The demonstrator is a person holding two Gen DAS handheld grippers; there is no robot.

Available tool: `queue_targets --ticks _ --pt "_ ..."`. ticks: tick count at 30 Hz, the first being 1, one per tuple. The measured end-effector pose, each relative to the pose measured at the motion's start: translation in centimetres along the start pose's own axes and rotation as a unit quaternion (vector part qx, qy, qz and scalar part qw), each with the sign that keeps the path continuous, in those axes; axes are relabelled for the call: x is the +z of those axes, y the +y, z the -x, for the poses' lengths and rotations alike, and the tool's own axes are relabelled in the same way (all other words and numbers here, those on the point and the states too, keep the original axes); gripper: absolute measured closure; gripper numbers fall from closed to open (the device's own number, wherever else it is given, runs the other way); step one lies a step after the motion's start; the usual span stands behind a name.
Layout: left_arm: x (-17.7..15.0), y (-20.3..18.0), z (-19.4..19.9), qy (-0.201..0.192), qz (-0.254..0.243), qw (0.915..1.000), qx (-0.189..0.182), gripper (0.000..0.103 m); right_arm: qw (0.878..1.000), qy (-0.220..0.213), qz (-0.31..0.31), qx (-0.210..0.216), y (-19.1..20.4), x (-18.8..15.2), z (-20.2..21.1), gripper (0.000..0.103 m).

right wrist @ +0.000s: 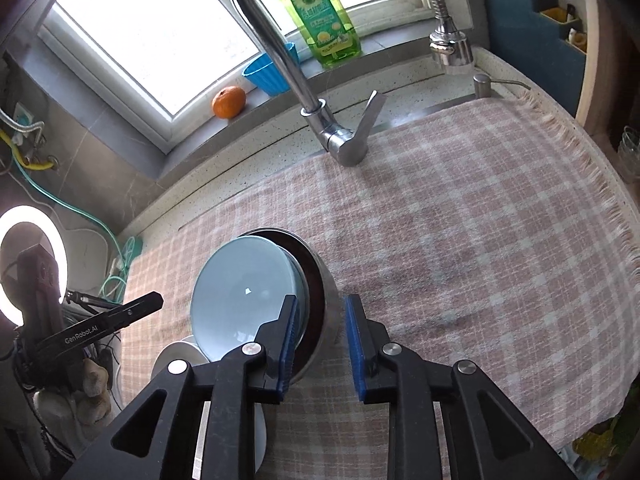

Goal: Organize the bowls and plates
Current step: 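Close both grippers on the rim of the large steel bowl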

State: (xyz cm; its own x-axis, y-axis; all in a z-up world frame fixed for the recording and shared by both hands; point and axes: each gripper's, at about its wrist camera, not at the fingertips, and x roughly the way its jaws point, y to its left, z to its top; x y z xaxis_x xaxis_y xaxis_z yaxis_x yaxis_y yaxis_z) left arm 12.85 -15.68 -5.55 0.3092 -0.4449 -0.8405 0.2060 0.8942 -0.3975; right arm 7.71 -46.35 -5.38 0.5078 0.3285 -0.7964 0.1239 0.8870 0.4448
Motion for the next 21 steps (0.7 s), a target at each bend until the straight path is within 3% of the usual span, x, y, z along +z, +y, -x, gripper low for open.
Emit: queue_targets --ticks 8,21 --pt "-0.7 -0.6 -1.4 0.006 0.016 0.9999 0.002 0.09 0.999 0.01 -0.026 0.019 -1.8 -0.6 -1.4 0.082" --pt "-1.3 -1.5 -3.1 0.001 0.039 0.9981 0.047 0.091 0.998 0.036 0.026 0.052 -2.1 0.5 -3.8 0.082"
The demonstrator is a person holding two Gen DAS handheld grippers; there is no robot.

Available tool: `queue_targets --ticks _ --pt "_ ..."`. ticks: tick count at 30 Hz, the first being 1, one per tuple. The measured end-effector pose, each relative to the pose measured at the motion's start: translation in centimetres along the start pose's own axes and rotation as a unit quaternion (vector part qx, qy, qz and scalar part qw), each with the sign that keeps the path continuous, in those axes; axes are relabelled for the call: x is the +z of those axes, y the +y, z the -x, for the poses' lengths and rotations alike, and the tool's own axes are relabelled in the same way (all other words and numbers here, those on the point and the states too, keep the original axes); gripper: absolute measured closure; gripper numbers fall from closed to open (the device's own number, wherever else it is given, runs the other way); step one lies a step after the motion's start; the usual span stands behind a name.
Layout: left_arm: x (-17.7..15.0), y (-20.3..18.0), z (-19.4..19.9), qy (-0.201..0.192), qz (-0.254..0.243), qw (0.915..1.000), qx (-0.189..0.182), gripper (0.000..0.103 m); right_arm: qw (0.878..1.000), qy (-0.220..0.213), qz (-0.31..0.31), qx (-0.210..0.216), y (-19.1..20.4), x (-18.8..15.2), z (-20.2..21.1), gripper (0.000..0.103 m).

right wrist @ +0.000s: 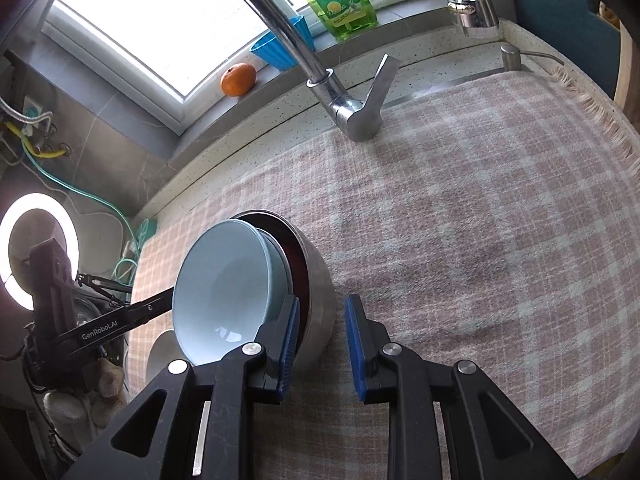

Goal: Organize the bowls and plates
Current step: 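Close both grippers on the rim of the large steel bowl, then lift the nested bowl stack with both grippers and carry it over the plates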

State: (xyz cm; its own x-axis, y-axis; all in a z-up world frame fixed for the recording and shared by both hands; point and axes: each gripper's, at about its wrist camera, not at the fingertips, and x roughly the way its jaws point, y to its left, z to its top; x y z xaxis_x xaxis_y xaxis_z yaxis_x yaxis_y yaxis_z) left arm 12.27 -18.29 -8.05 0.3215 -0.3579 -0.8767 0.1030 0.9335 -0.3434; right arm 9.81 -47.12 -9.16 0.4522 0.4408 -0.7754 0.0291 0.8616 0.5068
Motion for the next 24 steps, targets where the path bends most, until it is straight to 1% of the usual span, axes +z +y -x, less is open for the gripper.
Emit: queue_targets --ticks 4,7,10,12,14,18,24 --pt "-0.1 -0.2 0.1 -0.003 -0.003 1.0 0.007 0.092 1.0 0.002 0.001 0.005 0.0 0.0 -0.4 0.082" --pt "-0.1 -0.2 0.5 -0.007 -0.001 1.0 -0.005 0.092 1.0 0.001 -0.001 0.007 0.1 -0.1 -0.4 0.082" --pt "0.1 -0.5 0.7 -0.005 -0.013 0.9998 -0.015 0.092 1.0 -0.001 -0.007 0.002 0.2 -0.2 -0.4 0.082" --pt "0.2 -0.9 0.7 -0.006 -0.028 0.9995 -0.013 0.092 1.0 -0.003 -0.009 -0.002 0.3 -0.3 -0.4 0.082" --pt "0.3 -1.1 0.4 0.001 -0.035 0.9991 -0.022 0.092 1.0 -0.004 -0.011 -0.005 0.5 -0.4 -0.5 0.082" --pt "0.3 -1.3 -0.2 0.01 -0.042 0.9989 -0.017 0.092 1.0 -0.005 -0.003 -0.025 0.7 -0.4 -0.8 0.082" --pt "0.4 -1.0 -0.9 0.02 -0.039 0.9989 -0.014 0.092 1.0 0.009 -0.002 -0.027 0.8 -0.5 -1.8 0.085"
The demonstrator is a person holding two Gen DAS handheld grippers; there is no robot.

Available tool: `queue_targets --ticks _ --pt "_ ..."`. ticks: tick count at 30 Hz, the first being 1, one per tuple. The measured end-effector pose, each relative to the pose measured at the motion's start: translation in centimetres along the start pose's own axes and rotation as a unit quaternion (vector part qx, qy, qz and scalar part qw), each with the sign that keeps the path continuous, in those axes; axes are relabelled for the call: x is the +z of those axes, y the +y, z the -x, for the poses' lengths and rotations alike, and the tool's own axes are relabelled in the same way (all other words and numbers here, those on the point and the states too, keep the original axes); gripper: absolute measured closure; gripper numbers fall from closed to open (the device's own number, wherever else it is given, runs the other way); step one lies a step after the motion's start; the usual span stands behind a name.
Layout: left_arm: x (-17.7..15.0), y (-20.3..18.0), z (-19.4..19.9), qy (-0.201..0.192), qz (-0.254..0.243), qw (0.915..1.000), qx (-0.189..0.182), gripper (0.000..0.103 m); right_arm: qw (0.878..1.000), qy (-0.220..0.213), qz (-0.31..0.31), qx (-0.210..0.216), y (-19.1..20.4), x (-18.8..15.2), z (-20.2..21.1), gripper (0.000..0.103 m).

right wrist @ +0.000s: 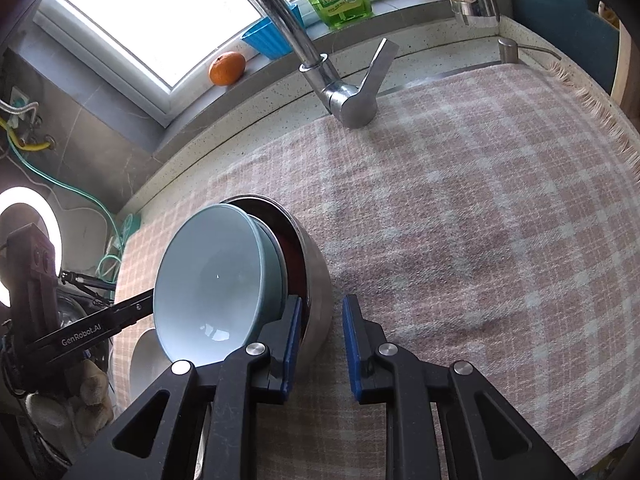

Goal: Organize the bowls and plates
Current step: 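Lift the nested bowl stack with both grippers and carry it over the plates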

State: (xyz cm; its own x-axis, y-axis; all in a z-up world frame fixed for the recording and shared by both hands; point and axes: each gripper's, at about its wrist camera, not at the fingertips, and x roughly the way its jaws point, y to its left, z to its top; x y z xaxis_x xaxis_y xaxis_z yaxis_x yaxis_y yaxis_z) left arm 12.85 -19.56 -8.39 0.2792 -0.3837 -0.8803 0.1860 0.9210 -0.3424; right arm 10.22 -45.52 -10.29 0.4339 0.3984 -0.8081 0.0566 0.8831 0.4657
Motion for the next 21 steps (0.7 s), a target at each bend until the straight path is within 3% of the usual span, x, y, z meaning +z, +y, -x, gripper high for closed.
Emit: queue_targets --ticks 7,21 --pt "0.06 -0.4 -0.44 0.0 0.0 1.0 0.001 0.097 1.0 0.012 0.006 0.008 0.33 0.15 -0.5 0.093" --pt "-0.01 -0.85 -0.46 -0.005 -0.002 0.9999 0.009 0.097 1.0 0.027 -0.001 0.003 0.44 0.55 -0.55 0.093"
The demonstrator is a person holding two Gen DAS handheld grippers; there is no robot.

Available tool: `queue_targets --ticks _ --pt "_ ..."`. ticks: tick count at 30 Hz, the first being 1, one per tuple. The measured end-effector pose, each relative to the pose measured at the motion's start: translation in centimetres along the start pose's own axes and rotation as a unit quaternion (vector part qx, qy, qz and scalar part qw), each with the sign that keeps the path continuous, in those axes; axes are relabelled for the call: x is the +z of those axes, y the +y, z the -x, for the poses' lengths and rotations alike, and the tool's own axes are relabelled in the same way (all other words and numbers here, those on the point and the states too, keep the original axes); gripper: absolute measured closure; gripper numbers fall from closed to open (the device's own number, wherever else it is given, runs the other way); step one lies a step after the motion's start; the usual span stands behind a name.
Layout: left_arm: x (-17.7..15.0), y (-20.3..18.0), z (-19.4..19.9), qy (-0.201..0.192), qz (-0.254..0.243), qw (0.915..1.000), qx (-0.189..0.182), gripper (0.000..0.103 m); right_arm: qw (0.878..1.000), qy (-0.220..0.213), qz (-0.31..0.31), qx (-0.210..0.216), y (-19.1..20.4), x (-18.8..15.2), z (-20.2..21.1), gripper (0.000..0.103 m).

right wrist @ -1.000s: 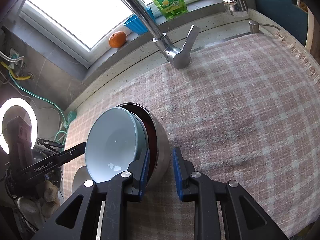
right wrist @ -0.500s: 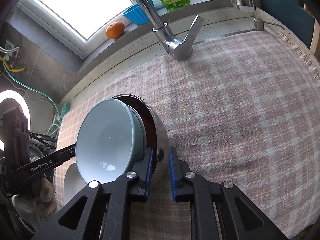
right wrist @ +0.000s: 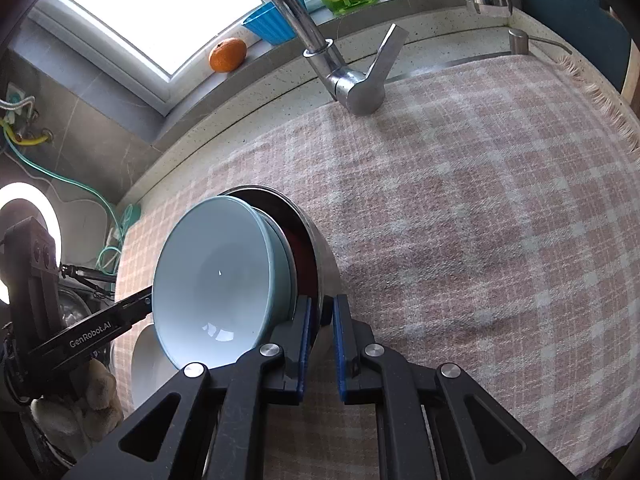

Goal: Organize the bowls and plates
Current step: 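Lift the nested bowl stack with both grippers and carry it over the plates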

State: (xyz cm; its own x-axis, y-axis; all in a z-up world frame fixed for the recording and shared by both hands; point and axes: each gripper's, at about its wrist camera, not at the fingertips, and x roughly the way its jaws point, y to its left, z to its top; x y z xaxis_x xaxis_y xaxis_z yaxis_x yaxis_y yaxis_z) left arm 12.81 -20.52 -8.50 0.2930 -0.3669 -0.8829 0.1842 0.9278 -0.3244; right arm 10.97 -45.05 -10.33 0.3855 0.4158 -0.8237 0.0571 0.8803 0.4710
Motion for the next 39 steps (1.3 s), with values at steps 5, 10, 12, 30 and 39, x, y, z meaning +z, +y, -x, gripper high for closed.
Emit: queue_targets --ticks 5,10,12,30,39 --pt "0.0 -0.3 0.1 -0.002 -0.001 1.0 -0.001 0.097 1.0 0.003 -0.006 -0.008 -0.1 0.0 0.1 0.094" --pt "-0.1 -0.4 0.4 -0.004 0.0 1.0 -0.006 0.097 1.0 0.003 -0.01 -0.011 -0.1 0.0 0.3 0.094" --pt "-0.1 -0.4 0.5 -0.004 -0.001 1.0 -0.009 0.097 1.0 0.0 -0.011 -0.013 0.0 0.0 0.6 0.094" --pt "0.2 0.5 4.9 -0.04 -0.006 0.9989 -0.025 0.097 0.999 -0.031 0.004 -0.009 3.8 0.2 4.4 0.094" --pt "-1.7 2.6 7.3 -0.049 0.0 0.9985 -0.023 0.097 0.999 -0.04 0.019 -0.003 7.1 -1.6 5.2 0.094"
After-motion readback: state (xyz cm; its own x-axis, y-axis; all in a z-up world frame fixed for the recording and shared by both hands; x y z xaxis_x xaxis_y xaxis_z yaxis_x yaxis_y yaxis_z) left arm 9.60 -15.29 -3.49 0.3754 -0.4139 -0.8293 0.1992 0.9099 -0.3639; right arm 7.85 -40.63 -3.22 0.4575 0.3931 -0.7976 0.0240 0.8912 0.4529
